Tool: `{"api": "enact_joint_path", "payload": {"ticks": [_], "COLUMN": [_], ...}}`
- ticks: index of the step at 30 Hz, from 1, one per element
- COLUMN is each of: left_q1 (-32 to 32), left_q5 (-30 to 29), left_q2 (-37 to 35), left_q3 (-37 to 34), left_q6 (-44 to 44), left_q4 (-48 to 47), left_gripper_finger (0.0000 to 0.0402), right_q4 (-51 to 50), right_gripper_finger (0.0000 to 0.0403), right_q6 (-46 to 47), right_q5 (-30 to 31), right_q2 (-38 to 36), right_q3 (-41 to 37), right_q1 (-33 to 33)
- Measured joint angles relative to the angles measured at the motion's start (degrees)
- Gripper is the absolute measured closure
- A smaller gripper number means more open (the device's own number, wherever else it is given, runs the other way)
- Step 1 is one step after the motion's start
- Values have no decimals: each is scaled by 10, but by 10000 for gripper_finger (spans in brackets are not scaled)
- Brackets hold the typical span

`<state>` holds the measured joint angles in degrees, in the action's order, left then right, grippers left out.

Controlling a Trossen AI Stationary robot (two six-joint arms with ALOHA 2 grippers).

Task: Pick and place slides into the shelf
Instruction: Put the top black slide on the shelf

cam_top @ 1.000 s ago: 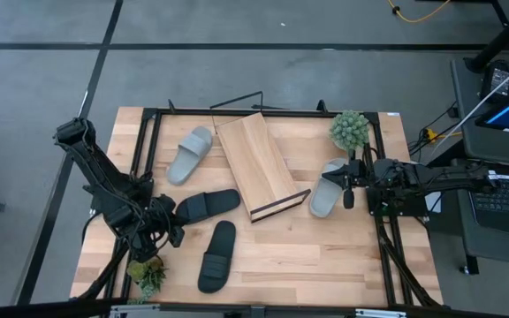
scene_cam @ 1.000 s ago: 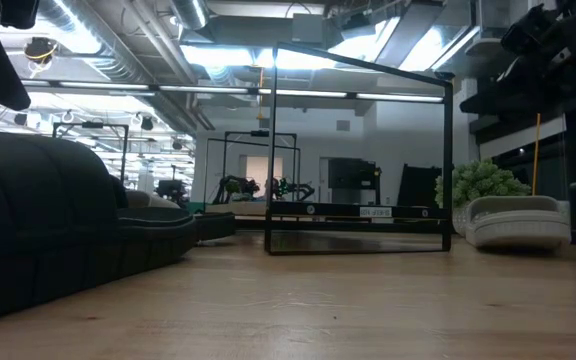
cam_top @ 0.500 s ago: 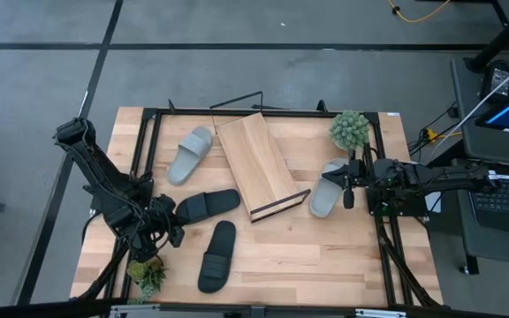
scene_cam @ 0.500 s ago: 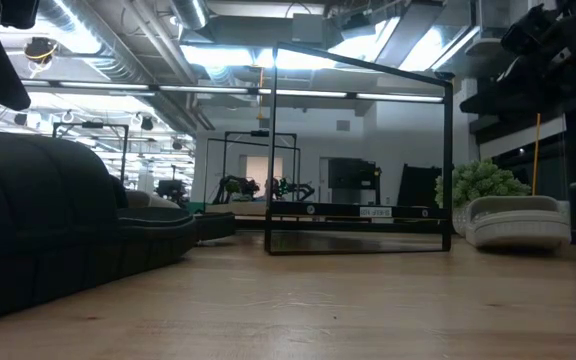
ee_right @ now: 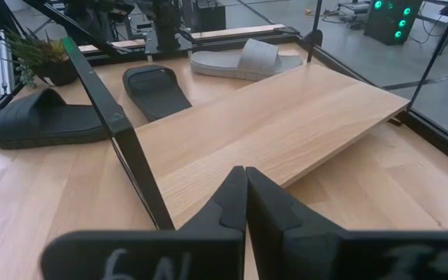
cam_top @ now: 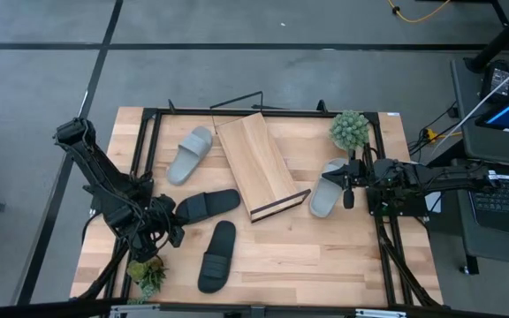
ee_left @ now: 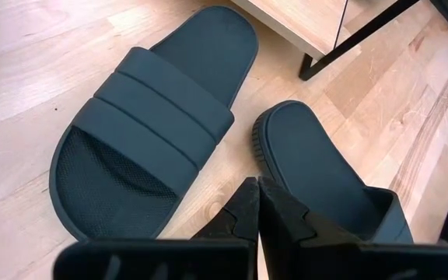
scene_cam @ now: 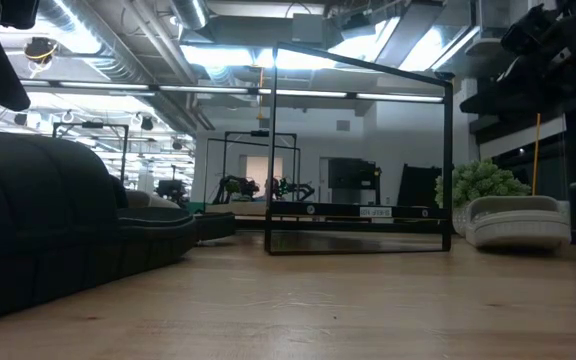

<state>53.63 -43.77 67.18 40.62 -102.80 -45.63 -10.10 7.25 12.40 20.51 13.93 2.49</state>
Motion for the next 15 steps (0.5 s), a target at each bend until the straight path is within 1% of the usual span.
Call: {"api": "enact_joint_path", "payload": {"ticks": [5, 7, 10, 15], "left_q1": [0, 0, 0, 0], "left_q5": [0, -2, -11, -17], "left_q2": [0, 0, 0, 0], "left_q3": [0, 0, 0, 0], "left_q6": [0, 0, -2, -1], "left_q4": [0, -1, -2, -2], "left_gripper_finger": [401, 394, 370, 308], "right_q4": [0, 0, 0, 0], "right_gripper_finger": [395, 395, 395, 395], "right_q6": [0, 0, 0, 0], "right_q5": [0, 0, 0, -1], "right_q2": [0, 0, 0, 0], "right_q3": [0, 0, 0, 0], "right_q1": [0, 0, 0, 0]}}
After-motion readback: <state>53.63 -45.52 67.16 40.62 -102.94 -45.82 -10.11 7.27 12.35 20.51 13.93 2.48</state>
